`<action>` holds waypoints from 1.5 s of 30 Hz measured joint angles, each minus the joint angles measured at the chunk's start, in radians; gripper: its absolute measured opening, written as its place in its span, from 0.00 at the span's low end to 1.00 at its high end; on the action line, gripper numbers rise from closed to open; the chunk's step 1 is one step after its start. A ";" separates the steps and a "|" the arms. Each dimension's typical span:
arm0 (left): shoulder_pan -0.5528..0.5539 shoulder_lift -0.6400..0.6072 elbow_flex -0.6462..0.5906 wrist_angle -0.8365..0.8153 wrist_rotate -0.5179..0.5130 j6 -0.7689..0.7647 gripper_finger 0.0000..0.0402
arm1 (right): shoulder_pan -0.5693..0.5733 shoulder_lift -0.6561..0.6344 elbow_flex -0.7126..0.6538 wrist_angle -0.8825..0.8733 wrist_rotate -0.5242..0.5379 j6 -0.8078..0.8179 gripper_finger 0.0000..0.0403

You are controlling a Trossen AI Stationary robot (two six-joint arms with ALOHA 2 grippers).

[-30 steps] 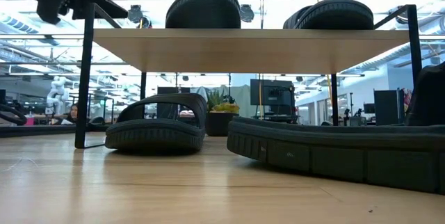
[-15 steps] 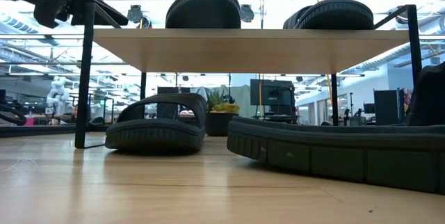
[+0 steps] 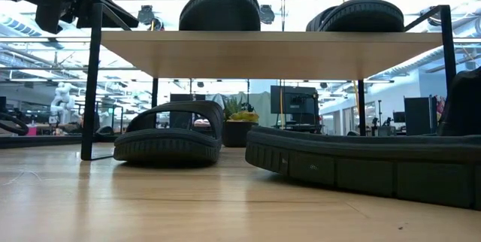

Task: Pick and place slides into the shelf
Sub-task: Put the black sandal under the shelf

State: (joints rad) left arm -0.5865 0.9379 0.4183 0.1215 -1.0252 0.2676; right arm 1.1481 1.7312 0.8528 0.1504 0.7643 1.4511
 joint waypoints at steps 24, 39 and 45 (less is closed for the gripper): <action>0.000 -0.001 0.001 -0.067 0.005 -0.061 0.06 | -0.080 0.001 0.049 0.025 0.075 -0.289 0.63; 0.013 0.000 0.001 -0.037 0.005 -0.015 0.06 | -0.079 0.001 0.208 -0.524 -0.017 -0.416 0.22; 0.048 0.000 0.001 0.029 0.004 0.010 0.06 | -0.074 0.001 0.191 -0.535 -0.140 -0.529 0.02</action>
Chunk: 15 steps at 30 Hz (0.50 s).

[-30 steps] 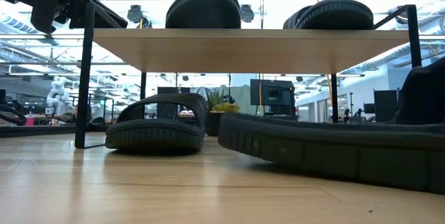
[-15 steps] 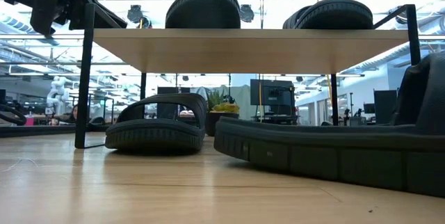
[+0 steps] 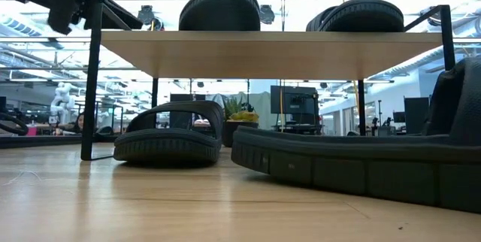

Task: Pick and place slides into the shelf
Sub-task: Put the black sandal under the shelf

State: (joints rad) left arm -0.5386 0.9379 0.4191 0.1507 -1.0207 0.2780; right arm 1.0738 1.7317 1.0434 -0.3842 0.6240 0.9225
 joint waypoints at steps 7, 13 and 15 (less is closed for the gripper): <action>0.038 0.000 0.000 0.025 0.001 -0.033 0.06 | -0.010 0.000 -0.067 0.039 -0.147 0.021 0.09; 0.057 0.000 0.000 0.025 0.004 -0.061 0.06 | -0.020 -0.023 -0.067 -0.023 -0.087 0.103 0.10; 0.057 0.000 0.000 0.017 0.022 -0.072 0.06 | -0.016 -0.025 -0.067 -0.015 -0.051 0.142 0.10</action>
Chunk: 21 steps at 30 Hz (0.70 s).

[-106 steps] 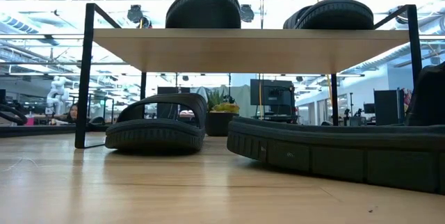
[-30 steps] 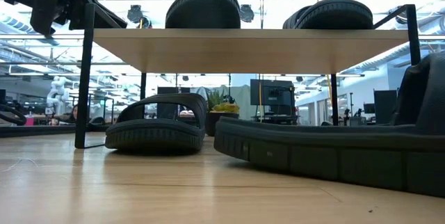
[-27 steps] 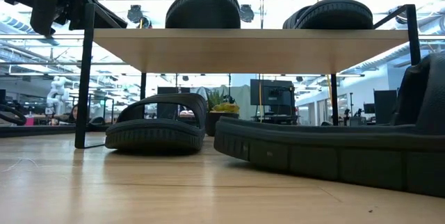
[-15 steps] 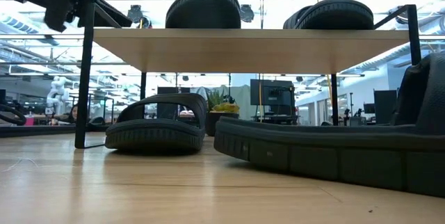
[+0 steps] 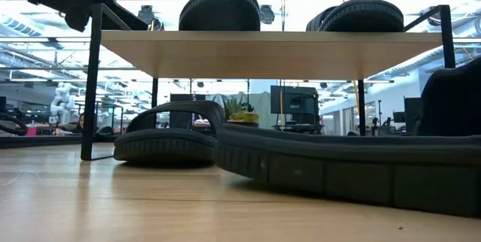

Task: Pick and place slides into the shelf
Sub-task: Put the black sandal under the shelf

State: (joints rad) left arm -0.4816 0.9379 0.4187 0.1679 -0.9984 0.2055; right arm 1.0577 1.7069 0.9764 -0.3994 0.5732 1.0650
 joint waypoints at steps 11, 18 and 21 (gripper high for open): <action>0.000 0.000 -0.001 -0.018 0.083 -0.005 0.06 | 0.000 0.000 -0.064 0.102 -0.045 0.199 0.08; 0.000 0.000 -0.001 -0.031 0.083 -0.010 0.06 | -0.012 -0.001 -0.112 0.194 -0.076 0.331 0.04; 0.000 0.000 -0.001 -0.035 0.083 -0.013 0.06 | -0.018 -0.015 -0.123 0.205 -0.055 0.375 0.08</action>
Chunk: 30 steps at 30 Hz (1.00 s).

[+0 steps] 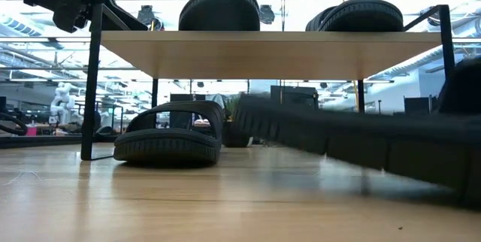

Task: Pick and place slides into the shelf
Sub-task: Put the black sandal under the shelf

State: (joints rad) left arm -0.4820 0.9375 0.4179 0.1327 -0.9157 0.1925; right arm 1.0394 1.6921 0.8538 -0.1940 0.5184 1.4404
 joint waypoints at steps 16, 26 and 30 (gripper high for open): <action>0.000 0.000 0.000 -0.008 0.000 -0.005 0.06 | 0.002 -0.146 -0.005 0.110 0.111 0.089 0.40; -0.001 -0.001 0.001 -0.032 0.000 -0.026 0.06 | 0.010 -0.117 -0.005 0.169 0.133 0.149 0.42; 0.000 -0.001 0.001 -0.036 0.000 -0.031 0.06 | 0.026 -0.087 -0.005 0.171 0.135 0.174 0.43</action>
State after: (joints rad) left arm -0.4824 0.9367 0.4191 0.0968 -0.9154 0.1612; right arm 1.0655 1.6049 0.8490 -0.0230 0.6538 1.6143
